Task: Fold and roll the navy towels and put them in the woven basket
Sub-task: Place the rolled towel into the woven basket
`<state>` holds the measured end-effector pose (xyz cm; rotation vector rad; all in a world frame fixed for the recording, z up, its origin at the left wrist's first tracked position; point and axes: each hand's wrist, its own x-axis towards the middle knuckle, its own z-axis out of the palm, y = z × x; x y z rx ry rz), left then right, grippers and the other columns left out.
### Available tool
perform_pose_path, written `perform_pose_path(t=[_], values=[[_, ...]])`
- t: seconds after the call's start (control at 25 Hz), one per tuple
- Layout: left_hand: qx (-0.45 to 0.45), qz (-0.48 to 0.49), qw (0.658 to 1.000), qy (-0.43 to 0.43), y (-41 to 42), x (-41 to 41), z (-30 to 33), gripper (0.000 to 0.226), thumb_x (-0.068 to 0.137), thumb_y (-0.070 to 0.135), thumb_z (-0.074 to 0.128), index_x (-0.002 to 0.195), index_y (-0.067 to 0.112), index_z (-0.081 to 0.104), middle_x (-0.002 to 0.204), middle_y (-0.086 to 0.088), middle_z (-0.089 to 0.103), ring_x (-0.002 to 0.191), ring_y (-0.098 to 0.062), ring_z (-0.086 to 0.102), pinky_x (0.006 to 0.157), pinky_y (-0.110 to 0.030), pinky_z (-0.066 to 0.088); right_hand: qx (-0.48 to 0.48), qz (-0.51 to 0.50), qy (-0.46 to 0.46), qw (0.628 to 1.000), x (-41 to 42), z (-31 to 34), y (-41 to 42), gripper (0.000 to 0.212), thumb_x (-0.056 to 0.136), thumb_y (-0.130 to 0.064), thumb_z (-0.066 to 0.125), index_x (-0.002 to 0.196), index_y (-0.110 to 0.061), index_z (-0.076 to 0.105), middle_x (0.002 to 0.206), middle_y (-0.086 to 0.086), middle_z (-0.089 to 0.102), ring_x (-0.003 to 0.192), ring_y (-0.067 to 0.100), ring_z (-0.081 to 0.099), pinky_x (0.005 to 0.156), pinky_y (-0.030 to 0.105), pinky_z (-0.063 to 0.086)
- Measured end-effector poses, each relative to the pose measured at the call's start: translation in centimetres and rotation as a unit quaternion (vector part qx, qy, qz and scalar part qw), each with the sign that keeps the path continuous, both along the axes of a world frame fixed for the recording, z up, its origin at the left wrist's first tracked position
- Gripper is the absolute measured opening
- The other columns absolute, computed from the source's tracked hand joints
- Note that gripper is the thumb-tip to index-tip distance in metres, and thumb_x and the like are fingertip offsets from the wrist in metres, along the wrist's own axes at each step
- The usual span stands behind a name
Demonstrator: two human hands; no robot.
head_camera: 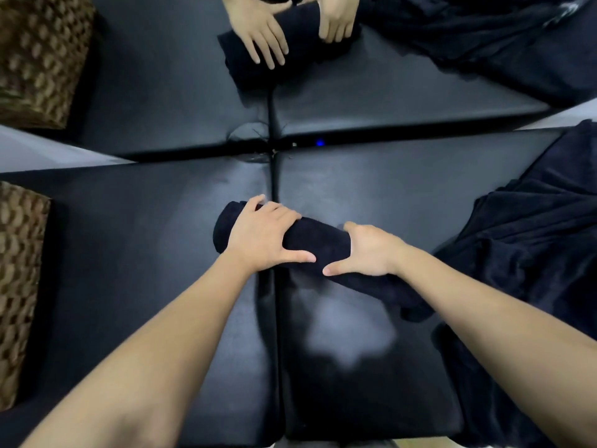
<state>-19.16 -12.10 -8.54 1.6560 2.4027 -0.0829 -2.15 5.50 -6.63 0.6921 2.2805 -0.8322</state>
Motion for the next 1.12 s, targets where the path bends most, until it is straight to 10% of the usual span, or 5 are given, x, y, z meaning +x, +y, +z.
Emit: perform_pose_path(t=[0.16, 0.24, 0.36, 0.64, 1.12], values=[[0.129, 0.217, 0.967, -0.034, -1.4, 3.5, -0.2, 0.096, 0.078, 0.086, 0.039, 0.152, 0.025, 0.041, 0.165, -0.002, 0.027, 0.155, -0.025, 0.015, 0.126, -0.047, 0.002, -0.071, -0.117, 0.048, 0.989, 1.1, 0.2, -1.4, 0.075, 0.058, -0.080, 0.073, 0.105, -0.025, 0.055, 0.102, -0.010, 0.065, 0.091, 0.013, 0.064, 0.078, 0.037, 0.055], [0.221, 0.386, 0.870, -0.212, -0.4, 5.2, 1.2, 0.095, 0.086, 0.075, 0.050, 0.161, 0.032, 0.011, 0.171, 0.003, -0.001, 0.157, -0.019, 0.001, 0.126, -0.043, 0.000, -0.130, -0.189, 0.093, 0.969, 0.9, 1.1, -2.1, 0.072, 0.059, -0.078, 0.076, 0.107, -0.027, 0.059, 0.104, -0.011, 0.070, 0.093, 0.011, 0.068, 0.085, 0.039, 0.057], [0.341, 0.482, 0.676, -0.440, 2.3, 7.0, 4.5, 0.091, 0.096, 0.059, 0.054, 0.159, 0.040, -0.008, 0.169, 0.010, 0.007, 0.149, -0.006, 0.019, 0.122, -0.032, 0.018, -0.170, -0.215, 0.153, 0.949, 0.9, 3.7, -2.8, 0.056, 0.070, -0.067, 0.078, 0.110, -0.033, 0.062, 0.106, -0.016, 0.071, 0.097, 0.005, 0.068, 0.090, 0.036, 0.056], [0.402, 0.484, 0.387, -0.674, 2.6, 4.9, 14.3, 0.092, 0.064, 0.083, 0.066, 0.129, 0.018, 0.065, 0.122, -0.009, 0.073, 0.112, -0.027, 0.070, 0.102, -0.046, 0.052, -0.160, -0.134, 0.243, 0.947, 1.5, 12.1, -2.7, 0.040, 0.082, -0.053, 0.077, 0.112, -0.033, 0.060, 0.106, -0.021, 0.068, 0.094, -0.006, 0.065, 0.079, 0.020, 0.048], [0.469, 0.358, 0.422, -0.688, -4.5, 5.5, 25.9, 0.076, 0.077, 0.069, 0.063, 0.124, 0.009, 0.069, 0.122, -0.015, 0.071, 0.110, -0.029, 0.069, 0.105, -0.045, 0.048, -0.392, -0.093, 0.256, 0.879, 2.0, 20.4, -8.5, 0.046, 0.090, -0.048, 0.069, 0.126, -0.021, 0.061, 0.119, -0.005, 0.074, 0.112, 0.014, 0.070, 0.089, 0.027, 0.055]])
